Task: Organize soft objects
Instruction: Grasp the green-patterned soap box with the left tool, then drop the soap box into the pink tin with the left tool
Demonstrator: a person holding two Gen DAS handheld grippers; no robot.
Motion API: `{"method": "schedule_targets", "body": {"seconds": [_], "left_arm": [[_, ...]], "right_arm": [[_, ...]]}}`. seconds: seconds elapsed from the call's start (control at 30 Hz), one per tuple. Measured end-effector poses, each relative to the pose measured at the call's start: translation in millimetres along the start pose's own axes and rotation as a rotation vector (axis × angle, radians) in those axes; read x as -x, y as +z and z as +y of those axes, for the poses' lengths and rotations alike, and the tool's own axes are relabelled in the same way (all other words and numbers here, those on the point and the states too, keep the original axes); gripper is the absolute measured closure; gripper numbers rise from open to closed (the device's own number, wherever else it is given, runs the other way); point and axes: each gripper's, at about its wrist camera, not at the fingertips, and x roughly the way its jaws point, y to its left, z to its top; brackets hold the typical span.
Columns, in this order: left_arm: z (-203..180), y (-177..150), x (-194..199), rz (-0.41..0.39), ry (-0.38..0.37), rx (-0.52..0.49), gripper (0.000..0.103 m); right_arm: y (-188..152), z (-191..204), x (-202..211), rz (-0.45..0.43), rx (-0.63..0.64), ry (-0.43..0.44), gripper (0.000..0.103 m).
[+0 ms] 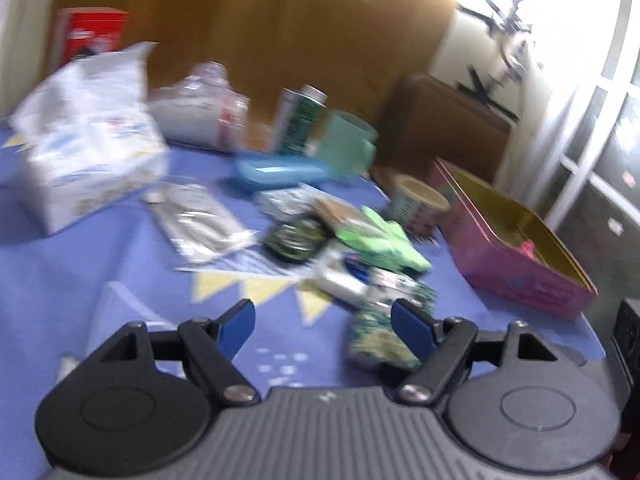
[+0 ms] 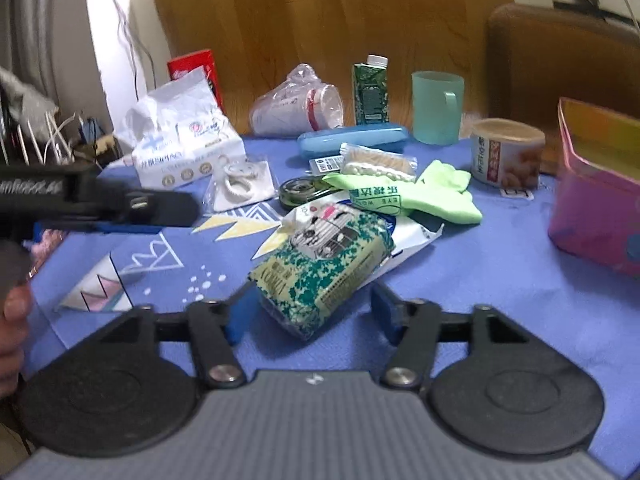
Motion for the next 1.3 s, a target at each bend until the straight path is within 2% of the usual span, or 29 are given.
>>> {"method": "schedule_targets", "body": {"seconds": [0.07,0.13,0.17,0.2,0.23,0.3,0.4,0.53,0.57,0.63,0.67,0.77,0.8,0.9,1.0,1.13,1.23,1.3], "left_arm": [[-13,-2,-15,0.035,-0.008,-0.037,0.029],[-22,-5,-33,0.087,-0.018,-0.057,0.039],[-25,-7,-41,0.121,-0.032,-0.057,0.056],[-27,-8,-45,0.137,-0.066,-0.044,0.059],[-33,-8,-44,0.132,-0.076,-0.043,0.059],[-51,-5,-37,0.097,-0.071,-0.112,0.060],[-80,9,-33,0.035,-0.086,-0.193,0.060],[-125,38,-46,0.006,-0.133,-0.272,0.058],[-138,44,-52,-0.001,-0.139,-0.294,0.055],[-163,54,-68,-0.010,-0.147,-0.331,0.041],[-173,58,-73,-0.016,-0.140,-0.336,0.031],[-193,64,-81,-0.055,-0.101,-0.333,0.028],[-192,65,-81,-0.058,-0.104,-0.319,0.028],[-177,58,-69,-0.071,-0.106,-0.287,0.028],[-145,48,-51,-0.092,-0.037,-0.262,0.028],[-79,40,-34,-0.067,0.073,-0.121,0.028],[-28,33,-21,-0.065,0.179,-0.015,0.028],[0,28,-11,-0.064,0.218,0.048,0.028]], "right_arm": [[-2,0,-6,0.018,0.019,0.003,0.036],[-4,-1,-10,0.016,0.031,-0.004,0.038],[-5,0,-10,0.011,0.036,-0.003,0.045],[-5,-1,-9,0.006,0.039,0.007,0.058],[-5,-2,-8,0.008,0.039,-0.004,0.058],[-7,-9,0,-0.032,0.024,-0.018,0.058],[-4,-15,20,-0.142,0.020,-0.064,0.059],[7,-40,42,-0.271,0.018,-0.155,0.058],[10,-49,47,-0.289,0.013,-0.178,0.058],[18,-68,53,-0.316,-0.002,-0.235,0.058],[24,-81,54,-0.329,-0.011,-0.266,0.058],[41,-118,47,-0.341,-0.022,-0.385,0.053],[47,-133,41,-0.315,-0.034,-0.435,0.043],[46,-165,41,-0.297,-0.129,-0.485,0.041],[32,-170,53,-0.340,-0.195,-0.468,0.041],[21,-146,58,-0.361,-0.178,-0.395,0.042],[25,-120,48,-0.325,-0.116,-0.292,0.042],[31,-102,34,-0.288,-0.064,-0.225,0.041]]}}
